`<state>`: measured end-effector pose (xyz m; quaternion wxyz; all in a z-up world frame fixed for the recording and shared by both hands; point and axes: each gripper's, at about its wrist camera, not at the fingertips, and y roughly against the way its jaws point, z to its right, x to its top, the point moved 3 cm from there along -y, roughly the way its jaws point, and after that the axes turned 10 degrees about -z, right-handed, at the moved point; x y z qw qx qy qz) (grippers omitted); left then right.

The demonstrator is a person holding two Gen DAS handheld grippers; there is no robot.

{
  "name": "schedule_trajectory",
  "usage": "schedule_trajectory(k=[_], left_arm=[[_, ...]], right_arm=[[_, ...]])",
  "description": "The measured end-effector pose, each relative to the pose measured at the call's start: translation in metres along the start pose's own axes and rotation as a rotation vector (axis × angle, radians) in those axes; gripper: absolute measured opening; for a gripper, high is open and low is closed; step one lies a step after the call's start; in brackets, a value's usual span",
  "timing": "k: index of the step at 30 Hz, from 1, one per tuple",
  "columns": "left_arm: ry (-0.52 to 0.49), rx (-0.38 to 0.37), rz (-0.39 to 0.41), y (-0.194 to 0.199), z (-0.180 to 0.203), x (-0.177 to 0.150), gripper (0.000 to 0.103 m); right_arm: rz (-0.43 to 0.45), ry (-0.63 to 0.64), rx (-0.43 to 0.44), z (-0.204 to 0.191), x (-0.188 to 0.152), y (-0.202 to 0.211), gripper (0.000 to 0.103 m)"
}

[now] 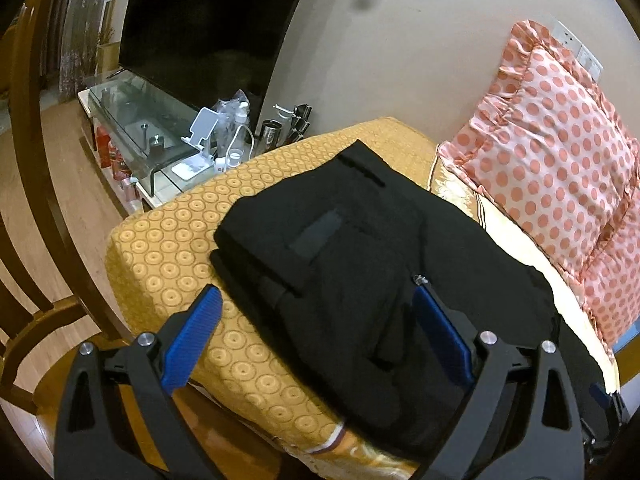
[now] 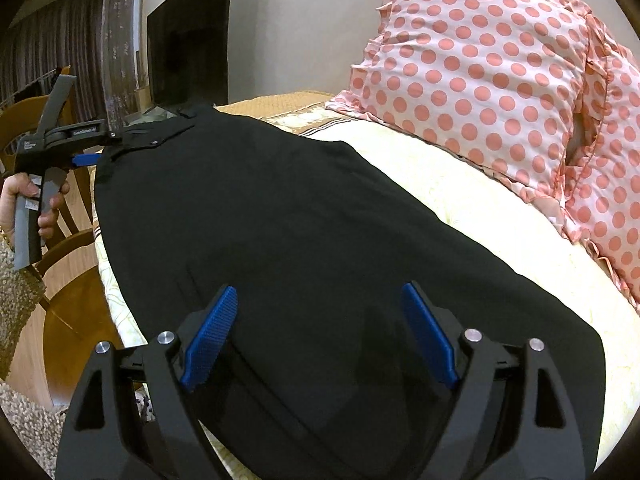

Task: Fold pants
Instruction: 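Grasp the pants leg end with the left gripper and lift it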

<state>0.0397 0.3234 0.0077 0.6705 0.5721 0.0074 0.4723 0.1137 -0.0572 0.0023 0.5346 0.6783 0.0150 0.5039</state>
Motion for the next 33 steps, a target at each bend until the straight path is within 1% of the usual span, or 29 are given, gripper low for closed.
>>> schedule_trajectory(k=[2, 4, 6, 8, 9, 10, 11, 13, 14, 16, 17, 18, 19, 21, 23, 24, 25, 26, 27, 29, 30, 31, 33], left_arm=[[-0.009, -0.067, -0.016, 0.0, 0.008, -0.002, 0.095], [-0.014, -0.097, -0.023, -0.001, 0.014, -0.003, 0.095], [0.012, -0.15, -0.016, 0.0, 0.015, -0.003, 0.094], [0.048, -0.179, -0.002, 0.002, 0.01, -0.003, 0.087], [0.07, -0.192, 0.002, 0.003, 0.006, -0.002, 0.081], [0.098, -0.195, -0.001, 0.003, 0.001, 0.0, 0.071], [0.117, -0.192, -0.009, 0.002, -0.003, 0.001, 0.067], [0.16, -0.193, -0.015, 0.001, -0.013, 0.001, 0.052], [0.168, -0.189, -0.017, 0.001, -0.014, 0.001, 0.049], [0.194, -0.169, -0.02, 0.001, -0.019, 0.001, 0.033], [0.209, -0.164, -0.02, 0.001, -0.022, 0.0, 0.029], [0.222, -0.171, -0.022, 0.0, -0.024, 0.0, 0.022], [0.239, -0.199, -0.027, -0.001, -0.027, 0.0, 0.018], [0.245, -0.218, -0.029, 0.0, -0.028, 0.0, 0.013], [0.213, -0.218, -0.004, 0.006, -0.023, 0.003, 0.012], [0.201, -0.2, -0.007, 0.006, -0.02, 0.005, 0.013], [0.204, -0.189, -0.017, 0.004, -0.02, 0.006, 0.019], [0.219, -0.188, -0.028, 0.001, -0.021, 0.007, 0.021], [0.236, -0.192, -0.037, -0.001, -0.023, 0.006, 0.022], [0.242, -0.202, -0.031, -0.003, -0.024, 0.005, 0.023], [0.244, -0.199, -0.027, -0.003, -0.024, 0.005, 0.02], [0.246, -0.188, -0.026, -0.003, -0.024, 0.004, 0.012], [0.237, -0.18, -0.021, 0.0, -0.02, 0.004, 0.009]], right_arm=[[-0.002, 0.001, 0.002, 0.0, 0.0, -0.002, 0.086], [-0.01, 0.002, 0.005, -0.001, 0.0, -0.005, 0.086], [-0.011, 0.003, 0.009, -0.001, -0.001, -0.006, 0.086], [-0.002, 0.006, 0.01, -0.001, -0.002, -0.003, 0.086], [0.001, 0.008, 0.008, -0.001, -0.002, -0.002, 0.086], [0.004, 0.01, 0.006, -0.001, -0.002, -0.001, 0.086], [0.006, 0.012, 0.005, -0.001, -0.003, -0.001, 0.086], [0.01, 0.009, 0.004, 0.0, -0.004, 0.0, 0.086], [0.013, 0.005, 0.005, 0.001, -0.004, 0.001, 0.086], [0.019, -0.002, 0.008, 0.001, -0.005, 0.003, 0.086], [0.021, -0.004, 0.007, 0.001, -0.006, 0.003, 0.086], [0.023, -0.004, 0.007, 0.002, -0.007, 0.004, 0.086], [0.025, -0.004, 0.006, 0.002, -0.009, 0.005, 0.086], [0.025, -0.004, 0.003, 0.002, -0.011, 0.006, 0.086], [0.026, -0.013, 0.0, 0.005, -0.014, 0.008, 0.086], [0.026, -0.02, 0.0, 0.007, -0.015, 0.008, 0.086], [0.027, -0.029, 0.001, 0.009, -0.016, 0.008, 0.086], [0.028, -0.037, 0.001, 0.011, -0.017, 0.009, 0.086], [0.031, -0.043, 0.003, 0.012, -0.019, 0.01, 0.086], [0.039, -0.054, 0.004, 0.016, -0.022, 0.013, 0.086], [0.041, -0.058, 0.004, 0.017, -0.023, 0.014, 0.086], [0.042, -0.062, 0.002, 0.019, -0.024, 0.016, 0.086], [0.046, -0.067, 0.0, 0.022, -0.027, 0.018, 0.086]])
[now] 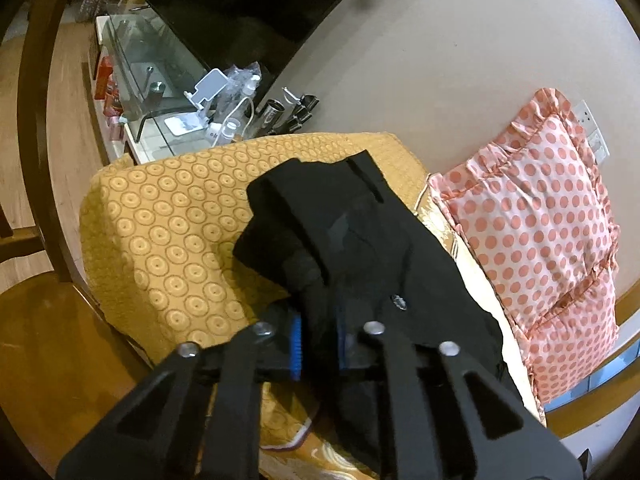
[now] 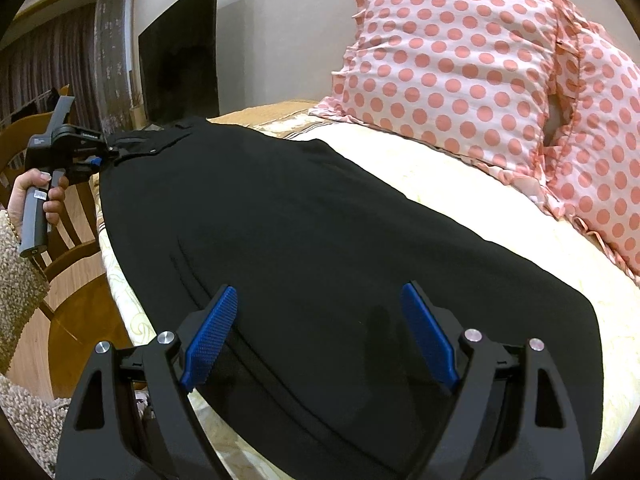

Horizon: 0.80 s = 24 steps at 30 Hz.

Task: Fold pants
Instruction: 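Grasp the pants leg end with the left gripper and lift it, then fold the held pants leg over the waistband with the left gripper and release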

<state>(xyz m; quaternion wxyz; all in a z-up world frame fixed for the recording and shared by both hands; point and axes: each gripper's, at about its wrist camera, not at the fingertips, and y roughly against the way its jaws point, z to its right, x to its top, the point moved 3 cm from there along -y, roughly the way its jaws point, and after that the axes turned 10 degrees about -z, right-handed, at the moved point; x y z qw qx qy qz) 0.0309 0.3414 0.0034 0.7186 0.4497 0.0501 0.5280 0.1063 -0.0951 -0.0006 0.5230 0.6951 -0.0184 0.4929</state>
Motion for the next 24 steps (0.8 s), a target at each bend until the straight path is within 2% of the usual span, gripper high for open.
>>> schedule_trajectory(k=[2, 6, 13, 18, 24], left_arm=[[-0.037, 0.015, 0.021, 0.007, 0.011, 0.0, 0.007], [-0.172, 0.047, 0.069, 0.024, 0.053, -0.004, 0.006], [-0.373, -0.008, 0.059, 0.031, 0.142, -0.026, 0.006], [-0.545, -0.082, 0.031, 0.028, 0.219, -0.062, 0.005], [-0.78, -0.248, -0.047, 0.03, 0.324, -0.136, 0.005]], right_arm=[[0.009, -0.007, -0.001, 0.004, -0.002, 0.004, 0.086], [0.042, -0.047, -0.004, 0.017, -0.007, 0.016, 0.086], [0.078, -0.123, -0.003, 0.041, -0.022, 0.032, 0.086], [0.099, -0.18, -0.007, 0.059, -0.038, 0.045, 0.086], [0.133, -0.271, -0.051, 0.09, -0.066, 0.072, 0.086]])
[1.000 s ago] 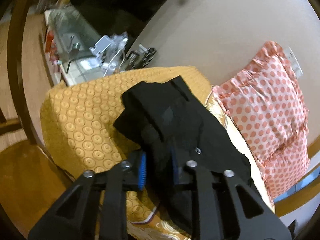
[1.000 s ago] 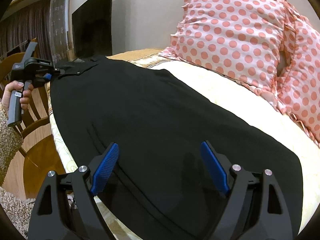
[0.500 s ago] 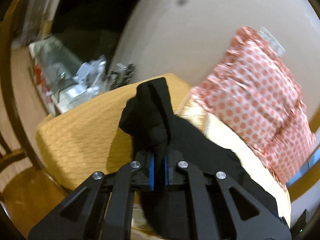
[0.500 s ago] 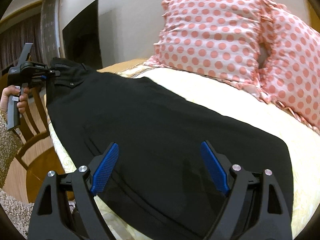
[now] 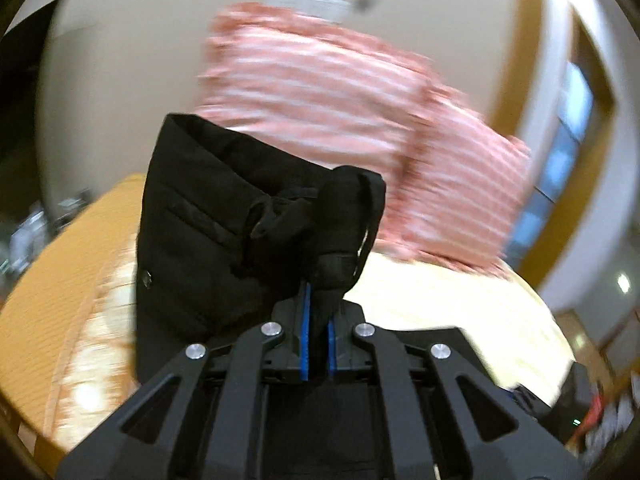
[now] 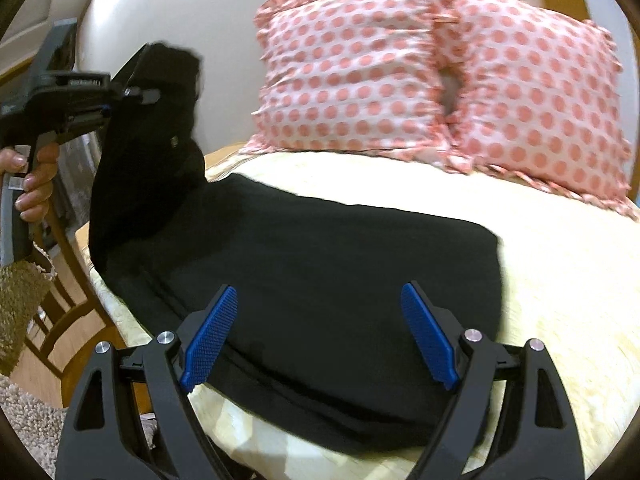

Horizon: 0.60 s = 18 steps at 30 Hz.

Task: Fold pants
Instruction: 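Fold the held pants leg over the waistband with the left gripper and release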

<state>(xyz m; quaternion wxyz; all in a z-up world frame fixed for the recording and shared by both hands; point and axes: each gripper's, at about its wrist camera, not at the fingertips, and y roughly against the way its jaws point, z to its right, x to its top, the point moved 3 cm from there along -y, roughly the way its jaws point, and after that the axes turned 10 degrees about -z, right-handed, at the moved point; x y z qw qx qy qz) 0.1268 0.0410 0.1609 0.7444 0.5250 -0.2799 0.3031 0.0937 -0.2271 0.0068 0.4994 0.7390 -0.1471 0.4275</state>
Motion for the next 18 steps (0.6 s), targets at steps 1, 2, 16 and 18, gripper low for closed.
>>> schedule_trajectory(k=[1, 2, 16, 18], left_arm=[[-0.038, -0.041, -0.012, -0.006, 0.024, -0.001, 0.005], [-0.068, -0.086, -0.03, -0.014, 0.046, -0.003, 0.005], [-0.21, -0.291, -0.23, -0.083, 0.175, -0.07, 0.005], [-0.235, -0.296, -0.245, -0.085, 0.181, -0.079, 0.005]], right_arm=[[0.005, -0.012, -0.01, 0.006, -0.002, 0.004, 0.086], [0.01, -0.027, -0.021, 0.012, -0.006, 0.009, 0.086], [0.026, -0.221, -0.127, 0.078, -0.051, 0.054, 0.088], [0.033, -0.241, -0.132, 0.084, -0.053, 0.055, 0.088]])
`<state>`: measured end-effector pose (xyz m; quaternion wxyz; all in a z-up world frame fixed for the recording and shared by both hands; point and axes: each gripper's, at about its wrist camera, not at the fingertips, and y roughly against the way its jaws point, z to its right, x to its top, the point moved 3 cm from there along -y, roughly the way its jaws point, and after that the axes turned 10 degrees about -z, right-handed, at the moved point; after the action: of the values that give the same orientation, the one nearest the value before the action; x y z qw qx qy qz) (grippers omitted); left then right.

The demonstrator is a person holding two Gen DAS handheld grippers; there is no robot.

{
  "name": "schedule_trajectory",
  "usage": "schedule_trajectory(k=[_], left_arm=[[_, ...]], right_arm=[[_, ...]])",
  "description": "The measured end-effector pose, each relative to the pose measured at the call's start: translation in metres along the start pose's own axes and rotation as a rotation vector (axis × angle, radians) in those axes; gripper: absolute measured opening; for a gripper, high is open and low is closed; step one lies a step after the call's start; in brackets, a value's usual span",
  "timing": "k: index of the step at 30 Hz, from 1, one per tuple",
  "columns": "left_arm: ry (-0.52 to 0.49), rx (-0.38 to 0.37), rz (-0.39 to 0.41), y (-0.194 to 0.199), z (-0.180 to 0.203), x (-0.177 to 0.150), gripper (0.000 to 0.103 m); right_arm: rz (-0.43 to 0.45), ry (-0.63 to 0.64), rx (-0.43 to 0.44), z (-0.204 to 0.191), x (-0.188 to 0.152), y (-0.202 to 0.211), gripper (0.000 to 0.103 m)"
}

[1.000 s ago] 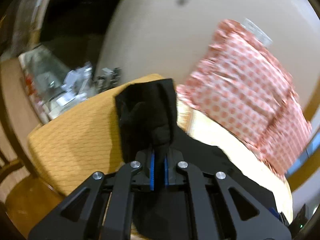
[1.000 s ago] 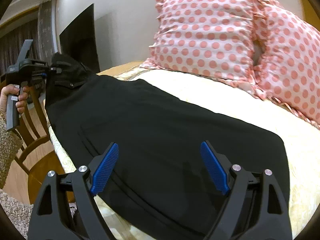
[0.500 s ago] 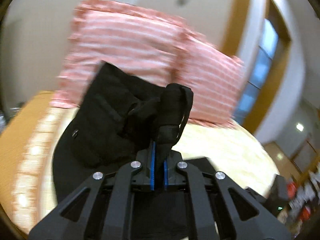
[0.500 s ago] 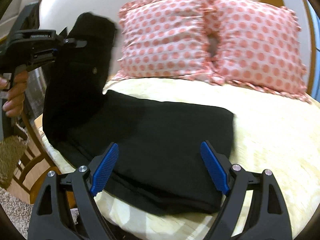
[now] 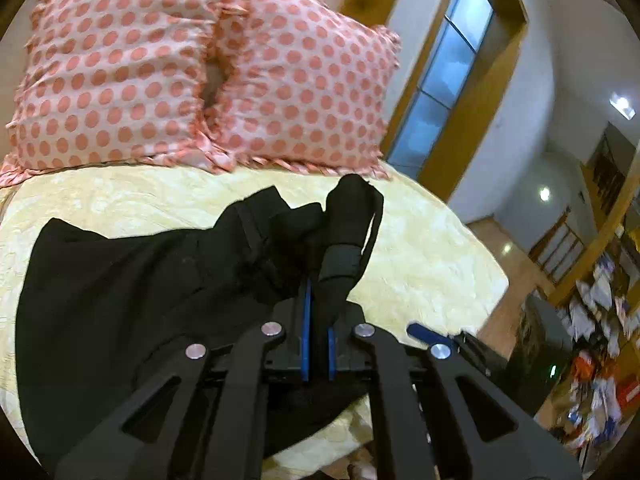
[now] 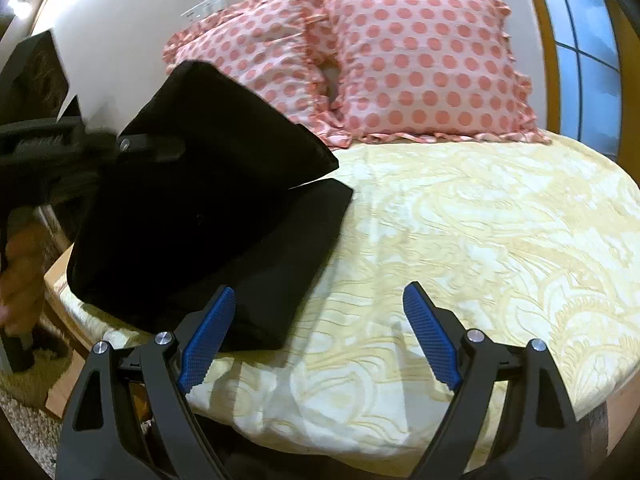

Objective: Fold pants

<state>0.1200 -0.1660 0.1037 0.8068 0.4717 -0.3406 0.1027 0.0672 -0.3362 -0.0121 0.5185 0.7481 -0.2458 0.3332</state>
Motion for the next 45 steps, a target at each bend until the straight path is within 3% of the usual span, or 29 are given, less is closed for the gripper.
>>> schedule_trajectory(k=[5, 10, 12, 14, 15, 16, 19, 23, 27, 32, 35, 40, 45], left_arm=[[-0.001, -0.015, -0.127, -0.043, 0.003, -0.038, 0.006], [-0.033, 0.002, -0.1, -0.045, 0.002, -0.048, 0.008], [-0.047, 0.0, -0.099, -0.04, 0.002, -0.049, 0.015], [-0.055, -0.06, -0.114, -0.03, 0.002, -0.053, 0.049], [-0.049, -0.103, -0.108, -0.022, 0.003, -0.055, 0.082], [-0.029, -0.131, -0.077, -0.008, 0.0, -0.057, 0.092], [-0.026, -0.082, 0.014, 0.026, -0.012, -0.061, 0.092], [0.053, 0.114, 0.101, 0.047, -0.054, -0.06, 0.096], [0.151, 0.244, 0.129, 0.055, -0.096, -0.06, 0.096], [0.134, 0.386, 0.107, 0.048, -0.11, -0.062, 0.096], [0.132, 0.409, 0.058, 0.037, -0.115, -0.07, 0.096], [0.148, 0.456, -0.009, 0.021, -0.122, -0.083, 0.097], [0.115, 0.546, -0.039, 0.006, -0.117, -0.091, 0.1]], right_arm=[[0.002, -0.042, -0.027, 0.013, -0.003, 0.002, 0.088], [0.011, -0.052, -0.083, 0.019, 0.001, 0.005, 0.088], [0.023, -0.052, -0.108, 0.021, 0.003, 0.009, 0.088], [0.053, -0.047, -0.142, 0.022, 0.008, 0.017, 0.087], [0.073, -0.046, -0.153, 0.022, 0.012, 0.022, 0.087], [0.092, -0.046, -0.155, 0.022, 0.016, 0.028, 0.087], [0.164, -0.02, -0.129, 0.011, 0.031, 0.044, 0.087], [0.214, 0.086, 0.028, -0.034, 0.049, 0.048, 0.087], [0.155, 0.192, 0.208, -0.09, 0.058, 0.019, 0.087], [0.065, 0.214, 0.276, -0.12, 0.064, -0.019, 0.087], [-0.024, 0.168, 0.226, -0.115, 0.063, -0.04, 0.087], [-0.142, 0.147, 0.055, -0.101, 0.044, -0.063, 0.088], [-0.147, 0.175, -0.031, -0.094, 0.018, -0.067, 0.088]])
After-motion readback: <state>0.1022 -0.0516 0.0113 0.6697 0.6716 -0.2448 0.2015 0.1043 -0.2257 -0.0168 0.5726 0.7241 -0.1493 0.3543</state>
